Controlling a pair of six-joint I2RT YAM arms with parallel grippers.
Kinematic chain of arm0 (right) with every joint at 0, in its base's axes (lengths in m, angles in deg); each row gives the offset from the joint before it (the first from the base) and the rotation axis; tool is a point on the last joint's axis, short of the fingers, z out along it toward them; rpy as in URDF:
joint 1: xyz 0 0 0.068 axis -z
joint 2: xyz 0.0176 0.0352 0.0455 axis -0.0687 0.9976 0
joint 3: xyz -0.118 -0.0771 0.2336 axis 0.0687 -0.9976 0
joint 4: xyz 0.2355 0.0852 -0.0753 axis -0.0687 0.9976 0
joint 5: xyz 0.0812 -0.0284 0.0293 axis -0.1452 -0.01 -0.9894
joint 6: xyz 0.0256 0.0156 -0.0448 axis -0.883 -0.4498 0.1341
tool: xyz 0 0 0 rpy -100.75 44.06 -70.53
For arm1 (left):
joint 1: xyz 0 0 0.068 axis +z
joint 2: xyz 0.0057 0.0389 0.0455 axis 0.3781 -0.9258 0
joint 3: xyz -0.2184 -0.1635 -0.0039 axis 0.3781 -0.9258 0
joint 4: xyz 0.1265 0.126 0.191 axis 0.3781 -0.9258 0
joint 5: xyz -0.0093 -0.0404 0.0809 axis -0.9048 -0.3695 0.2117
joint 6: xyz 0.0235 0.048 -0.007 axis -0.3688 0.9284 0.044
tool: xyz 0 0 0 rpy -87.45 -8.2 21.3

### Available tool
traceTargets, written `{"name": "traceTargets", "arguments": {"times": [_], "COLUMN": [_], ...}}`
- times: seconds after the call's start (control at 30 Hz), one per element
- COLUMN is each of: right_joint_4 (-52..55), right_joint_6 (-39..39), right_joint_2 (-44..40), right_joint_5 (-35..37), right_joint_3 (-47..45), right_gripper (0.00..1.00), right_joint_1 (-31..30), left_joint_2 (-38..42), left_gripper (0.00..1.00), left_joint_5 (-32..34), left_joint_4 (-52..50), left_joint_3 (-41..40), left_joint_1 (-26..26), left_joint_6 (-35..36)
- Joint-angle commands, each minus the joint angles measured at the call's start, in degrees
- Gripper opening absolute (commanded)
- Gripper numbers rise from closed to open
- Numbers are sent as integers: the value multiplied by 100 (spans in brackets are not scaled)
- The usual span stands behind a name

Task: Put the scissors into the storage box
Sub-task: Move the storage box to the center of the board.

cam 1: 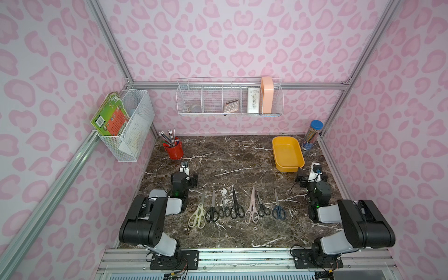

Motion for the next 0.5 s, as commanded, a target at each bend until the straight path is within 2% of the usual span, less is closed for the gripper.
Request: {"name": "traceTargets", "arguments": {"times": [0.0,0.03,0.1,0.13,0.17,0.27,0.33,0.47], "right_joint_4": [1971,2634,3847,4470,5022,6698,7481,8387], "right_joint_6": [246,143,-199,-359,-491,-548,-415,-500], "right_joint_2": [-463,-399,22,323,625,1579,2193,3146], "right_joint_5": [120,-26,-83,-346,-523,-806,-662,-580], "right_joint_3": [917,1382,2409,2942,3466,5067,5933,7125], "right_gripper": [95,95,95,94,92,88,88,82], "right_joint_1": [-436,-598,-822,-842,-853,-970,-1073,-1070], "left_joint_2": [927,1179,1443,1533,1582,1709,1904,2554], "left_gripper": [94,93,92,91,90,88,86,85], "left_joint_5": [260,7,-655,-884,-958,-535,-533,-963], "left_joint_4": [-2060,-2708,-3369,-3606,-3802,-4537,-4762,-4281], "left_joint_3": [858,1229,1720,1900,2051,2400,2351,1636], "left_joint_1": [-424,-459,-614,-845,-1142,-2380,-2876,-3208], "left_joint_6": [86,-214,-693,-832,-842,-637,-818,-1233]}}
